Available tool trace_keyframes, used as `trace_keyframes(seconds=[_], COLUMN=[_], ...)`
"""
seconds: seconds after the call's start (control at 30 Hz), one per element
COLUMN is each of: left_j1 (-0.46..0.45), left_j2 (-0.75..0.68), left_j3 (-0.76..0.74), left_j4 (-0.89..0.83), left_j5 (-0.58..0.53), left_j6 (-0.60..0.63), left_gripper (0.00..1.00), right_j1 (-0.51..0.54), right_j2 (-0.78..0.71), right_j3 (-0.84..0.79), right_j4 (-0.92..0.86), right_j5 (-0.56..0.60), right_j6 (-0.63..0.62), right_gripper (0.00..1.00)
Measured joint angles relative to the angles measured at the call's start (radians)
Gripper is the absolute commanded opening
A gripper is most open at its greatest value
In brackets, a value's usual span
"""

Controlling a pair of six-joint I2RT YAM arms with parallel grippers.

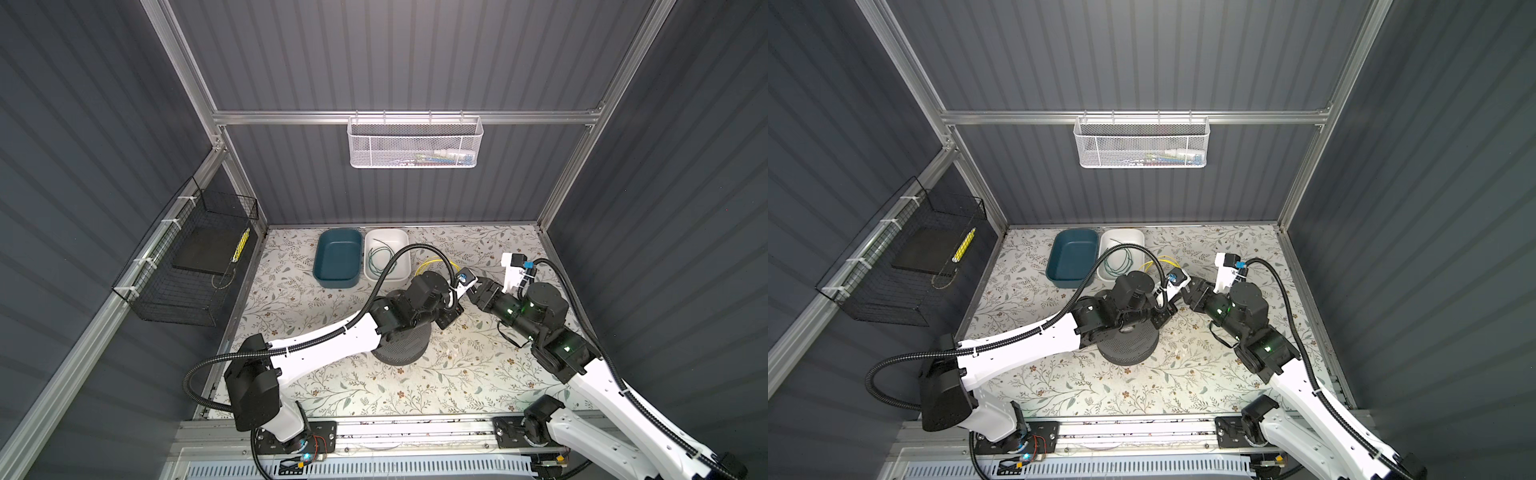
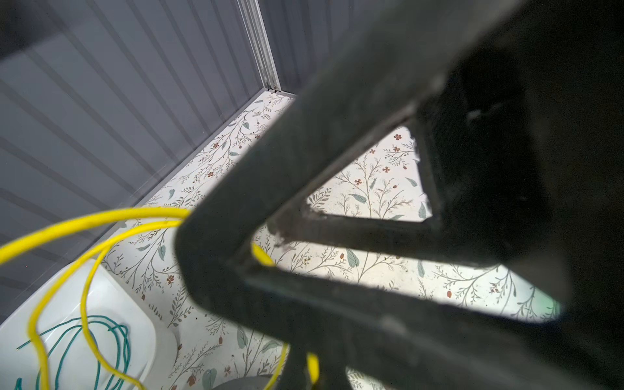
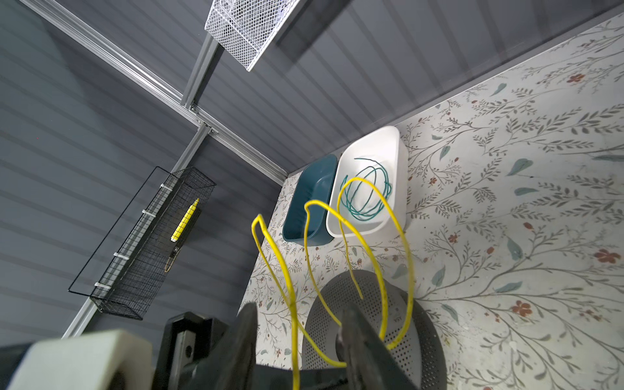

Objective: Wrap the cables

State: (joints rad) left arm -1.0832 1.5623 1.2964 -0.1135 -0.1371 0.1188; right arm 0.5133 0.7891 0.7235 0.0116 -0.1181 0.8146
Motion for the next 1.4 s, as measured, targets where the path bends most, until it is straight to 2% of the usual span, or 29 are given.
trace_keyframes(seconds=[0.13, 0.2, 0.33, 0.4, 0.5, 0.7, 0.9, 1.4], left_j1=[0.000, 0.000, 0.003, 0.003, 0.003, 0.003, 0.003, 0.003], left_j2=[-0.001, -0.001, -0.013, -0.021, -0.027, -0.029, -0.029, -0.028], left_j3=[-0.008, -0.009, -0.013, -0.013, -0.013, -0.013, -0.009, 0.000], left_j4=[0.003, 0.003, 0.003, 0.003, 0.003, 0.003, 0.001, 0.002], left_j5=[0.000, 0.001, 0.016, 0.027, 0.042, 0.062, 0.072, 0.083], left_j6=[-0.001, -0.004, -0.013, -0.019, -0.024, -0.027, -0.037, -0.038], left_gripper=[0.00, 0.00, 0.00, 0.00, 0.00, 0.00, 0.00, 0.00], right_j1=[-0.037, -0.069, -0.154, -0.185, -0.192, -0.192, -0.192, -0.192], right_j2=[-0.050, -0.079, -0.092, -0.063, 0.017, 0.174, 0.192, 0.187], right_j3=[0.000, -0.004, -0.034, -0.041, -0.041, -0.037, -0.037, -0.037], right_j4=[-0.017, -0.031, -0.028, -0.026, -0.003, 0.061, 0.119, 0.150], right_j5=[0.003, 0.010, -0.023, -0.053, -0.127, -0.286, -0.333, -0.383], right_j6=[0.004, 0.002, 0.024, 0.031, 0.028, 0.023, 0.031, 0.028], right_gripper=[0.47, 0.40, 0.38, 0.42, 0.42, 0.36, 0.35, 0.00])
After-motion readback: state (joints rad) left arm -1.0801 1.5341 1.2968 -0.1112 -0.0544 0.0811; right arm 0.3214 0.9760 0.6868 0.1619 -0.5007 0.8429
